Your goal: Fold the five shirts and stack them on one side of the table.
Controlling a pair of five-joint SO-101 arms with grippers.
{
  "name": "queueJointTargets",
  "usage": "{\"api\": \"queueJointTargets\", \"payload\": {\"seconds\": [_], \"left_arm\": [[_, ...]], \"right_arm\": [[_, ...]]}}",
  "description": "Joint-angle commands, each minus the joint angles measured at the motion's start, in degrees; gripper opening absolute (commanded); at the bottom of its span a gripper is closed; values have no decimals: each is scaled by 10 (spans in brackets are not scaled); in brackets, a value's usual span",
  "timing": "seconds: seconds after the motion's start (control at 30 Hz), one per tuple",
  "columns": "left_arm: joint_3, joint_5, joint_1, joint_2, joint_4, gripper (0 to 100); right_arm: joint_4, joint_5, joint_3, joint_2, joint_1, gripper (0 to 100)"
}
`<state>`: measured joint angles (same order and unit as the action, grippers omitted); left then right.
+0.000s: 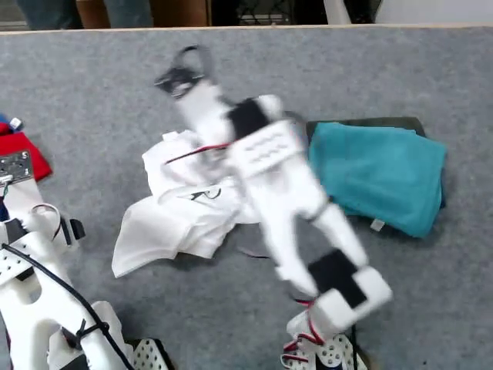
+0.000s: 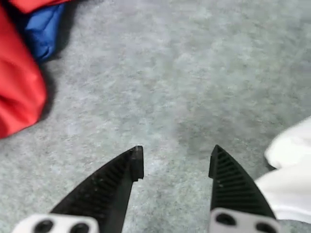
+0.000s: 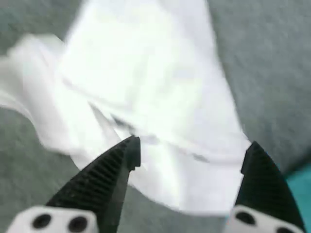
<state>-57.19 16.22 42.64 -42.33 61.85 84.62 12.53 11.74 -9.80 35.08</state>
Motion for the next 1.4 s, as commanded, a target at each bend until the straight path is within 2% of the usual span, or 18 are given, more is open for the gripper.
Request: {"api": "queueJointTargets", "payload": {"seconds": [0.0,0.1,0.2,0.33,0.4,0.47,0.53,0.7,0.83,0.9,1.1,1.23,1.37], "left_arm": [[5,4,34,-5,-1,234],[7,4,51,-5,-1,234],[7,4,56,-5,-1,234],[7,4,54,-5,-1,234],[8,4,51,-5,-4,234],[22,0,37,0,-3,236],[40,-4,14,1,-1,236],[98,-99,-75,1,-1,239],[137,-166,-167,2,0,239],[147,-194,-216,2,0,239],[152,-271,-346,21,21,240],[175,-309,-378,103,21,240],[218,-324,-379,216,23,240]], "right_arm": [[-33,-76,79,-98,68,343],[-33,-99,156,-196,87,343],[-20,-116,239,-276,77,319],[61,-104,360,-338,67,129],[125,-76,422,-356,67,81],[169,-69,471,-365,66,101],[167,-70,479,-350,50,145],[167,-70,451,-258,29,236],[166,-53,393,-159,7,269],[165,-37,374,-119,-24,275],[117,-14,364,-93,-185,273],[87,-18,363,-94,-248,273],[66,-14,359,-100,-262,273]]}}
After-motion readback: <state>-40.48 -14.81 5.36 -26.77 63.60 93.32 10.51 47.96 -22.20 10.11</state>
